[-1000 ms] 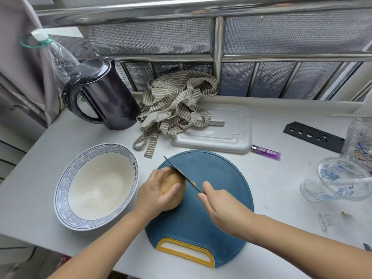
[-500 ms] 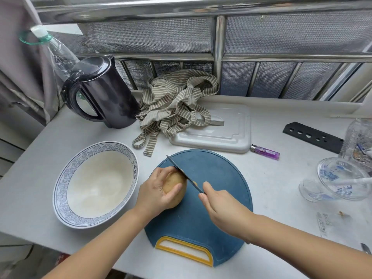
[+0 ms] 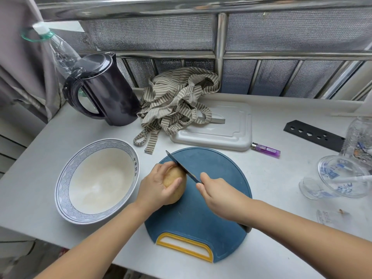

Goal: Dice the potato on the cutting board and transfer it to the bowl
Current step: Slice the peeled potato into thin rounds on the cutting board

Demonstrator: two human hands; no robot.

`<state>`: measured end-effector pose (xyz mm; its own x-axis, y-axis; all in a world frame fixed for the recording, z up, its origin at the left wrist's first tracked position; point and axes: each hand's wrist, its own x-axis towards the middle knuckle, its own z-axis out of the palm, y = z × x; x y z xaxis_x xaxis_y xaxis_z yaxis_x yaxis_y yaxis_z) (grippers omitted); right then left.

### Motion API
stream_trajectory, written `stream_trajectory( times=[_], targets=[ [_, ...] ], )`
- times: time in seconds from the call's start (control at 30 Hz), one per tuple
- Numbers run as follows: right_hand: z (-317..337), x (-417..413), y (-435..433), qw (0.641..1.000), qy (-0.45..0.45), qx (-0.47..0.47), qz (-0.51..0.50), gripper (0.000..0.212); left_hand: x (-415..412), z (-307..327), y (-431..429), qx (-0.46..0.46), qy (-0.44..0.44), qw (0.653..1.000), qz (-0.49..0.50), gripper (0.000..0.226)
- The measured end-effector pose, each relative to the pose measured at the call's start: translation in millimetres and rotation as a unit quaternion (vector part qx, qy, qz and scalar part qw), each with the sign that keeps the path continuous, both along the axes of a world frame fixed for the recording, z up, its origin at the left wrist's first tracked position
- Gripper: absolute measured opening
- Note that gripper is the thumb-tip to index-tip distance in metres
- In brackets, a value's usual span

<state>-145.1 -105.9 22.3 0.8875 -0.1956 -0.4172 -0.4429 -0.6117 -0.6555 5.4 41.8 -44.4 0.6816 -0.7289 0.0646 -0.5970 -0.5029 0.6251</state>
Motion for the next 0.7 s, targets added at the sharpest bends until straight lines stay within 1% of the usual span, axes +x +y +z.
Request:
stream_trajectory(
  times=[0.33,0.5,0.7],
  targets=[
    [-13.3,-6.2,3.0,1.000,-0.020,0.000,0.000,0.028,3.2,-0.2,-0.6,-0.007,0.012,1.000,0.005,0.050],
    [-6.7,-2.0,1.8,1.000,-0.011,0.011,-0.001,0.033,-1.5,1.8,-1.4,0.006,-0.004,1.000,0.000,0.050],
    [-2.9,1.3,1.4,1.000,-0.001,0.014,0.000,0.034,-0.8,1.9,-0.8,0.004,-0.006,1.000,-0.004,0.048]
  ],
)
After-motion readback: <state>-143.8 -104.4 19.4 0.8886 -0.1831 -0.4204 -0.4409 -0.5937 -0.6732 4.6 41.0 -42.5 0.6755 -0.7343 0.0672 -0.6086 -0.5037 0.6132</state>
